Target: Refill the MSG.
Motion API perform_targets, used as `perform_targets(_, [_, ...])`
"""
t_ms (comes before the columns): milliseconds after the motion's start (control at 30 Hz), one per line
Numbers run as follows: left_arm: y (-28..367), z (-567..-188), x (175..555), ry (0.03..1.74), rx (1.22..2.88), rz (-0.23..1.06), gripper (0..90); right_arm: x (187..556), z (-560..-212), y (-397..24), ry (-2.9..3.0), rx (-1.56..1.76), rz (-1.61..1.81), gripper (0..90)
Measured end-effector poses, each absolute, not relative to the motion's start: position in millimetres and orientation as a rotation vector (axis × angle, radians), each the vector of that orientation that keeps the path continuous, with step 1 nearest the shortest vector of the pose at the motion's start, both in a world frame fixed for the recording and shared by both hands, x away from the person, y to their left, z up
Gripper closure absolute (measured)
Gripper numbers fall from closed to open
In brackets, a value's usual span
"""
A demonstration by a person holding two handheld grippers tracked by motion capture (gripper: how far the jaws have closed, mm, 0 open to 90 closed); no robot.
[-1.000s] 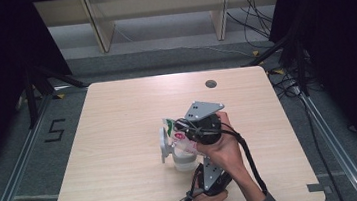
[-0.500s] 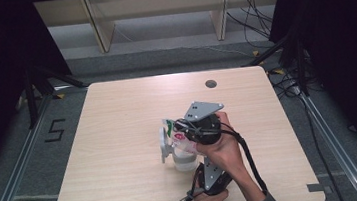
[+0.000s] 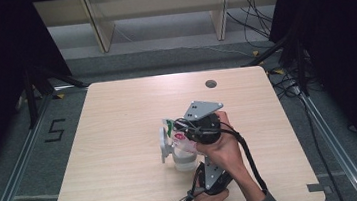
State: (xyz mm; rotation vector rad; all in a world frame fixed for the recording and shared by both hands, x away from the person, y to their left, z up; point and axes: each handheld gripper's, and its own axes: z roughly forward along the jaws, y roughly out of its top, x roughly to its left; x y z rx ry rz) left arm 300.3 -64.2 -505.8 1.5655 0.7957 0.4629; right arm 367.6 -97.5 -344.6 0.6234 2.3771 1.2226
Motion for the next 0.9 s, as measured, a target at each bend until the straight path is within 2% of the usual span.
perform_targets(900, [-62.2,-506.9,300.6,0.797,1.565,0.463,77.4,367.3,-346.5,-93.7,2.358,0.596,1.207,89.0])
